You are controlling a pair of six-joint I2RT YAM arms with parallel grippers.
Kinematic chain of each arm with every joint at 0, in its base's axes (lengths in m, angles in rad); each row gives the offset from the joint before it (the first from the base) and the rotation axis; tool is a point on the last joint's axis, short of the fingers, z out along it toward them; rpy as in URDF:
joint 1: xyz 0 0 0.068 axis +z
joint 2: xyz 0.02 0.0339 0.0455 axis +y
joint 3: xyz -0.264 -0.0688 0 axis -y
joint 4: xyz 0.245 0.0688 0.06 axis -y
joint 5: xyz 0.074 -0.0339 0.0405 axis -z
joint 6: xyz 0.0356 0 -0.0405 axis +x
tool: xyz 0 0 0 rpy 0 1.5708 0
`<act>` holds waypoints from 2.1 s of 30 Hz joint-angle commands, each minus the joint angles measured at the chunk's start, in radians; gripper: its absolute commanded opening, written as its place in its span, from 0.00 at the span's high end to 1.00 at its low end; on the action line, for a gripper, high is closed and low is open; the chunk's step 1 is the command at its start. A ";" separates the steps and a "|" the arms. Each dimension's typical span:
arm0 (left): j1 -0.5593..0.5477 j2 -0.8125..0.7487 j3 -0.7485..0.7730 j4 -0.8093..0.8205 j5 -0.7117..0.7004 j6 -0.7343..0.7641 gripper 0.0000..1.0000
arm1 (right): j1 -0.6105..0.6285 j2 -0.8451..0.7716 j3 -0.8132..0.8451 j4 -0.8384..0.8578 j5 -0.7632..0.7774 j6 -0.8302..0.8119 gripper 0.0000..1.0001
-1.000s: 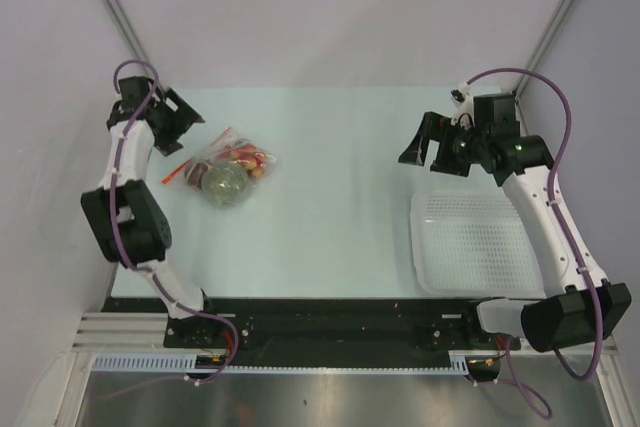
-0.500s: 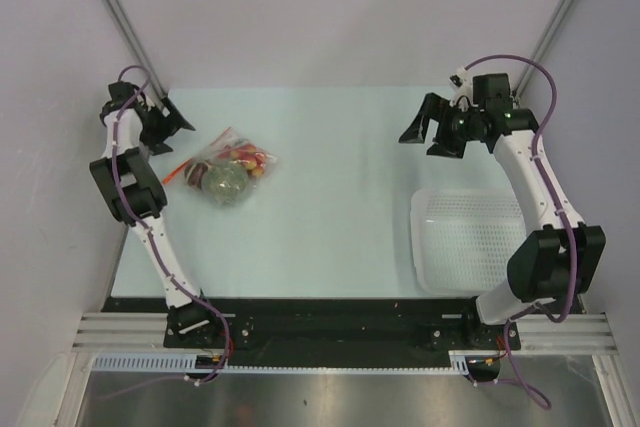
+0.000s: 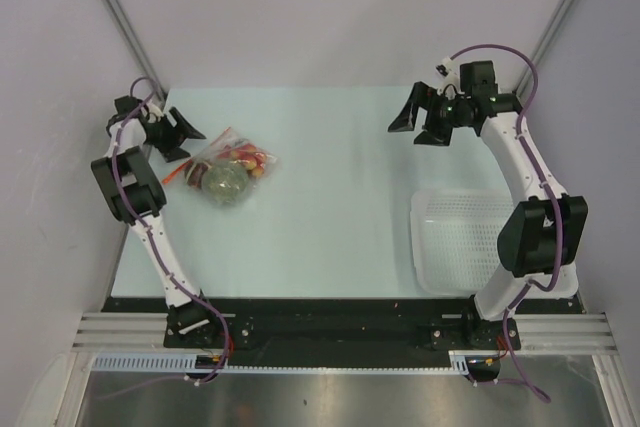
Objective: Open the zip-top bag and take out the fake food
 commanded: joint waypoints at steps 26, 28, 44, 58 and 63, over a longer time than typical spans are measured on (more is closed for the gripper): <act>-0.169 -0.218 -0.235 0.210 0.297 -0.176 1.00 | 0.143 -0.021 0.008 0.022 -0.023 0.008 0.00; -0.194 -0.262 -0.235 0.210 0.283 -0.178 1.00 | 0.153 -0.025 0.000 0.019 -0.016 0.011 0.00; -0.409 -0.647 -0.571 0.282 0.189 -0.254 1.00 | 0.280 0.035 -0.078 0.304 -0.052 0.143 0.00; -0.461 -0.933 -0.713 0.250 0.166 -0.267 1.00 | 0.309 0.164 -0.199 0.913 -0.220 0.151 0.04; -0.484 -0.971 -0.756 0.259 0.166 -0.276 1.00 | 0.304 0.213 -0.171 1.020 -0.302 0.241 0.00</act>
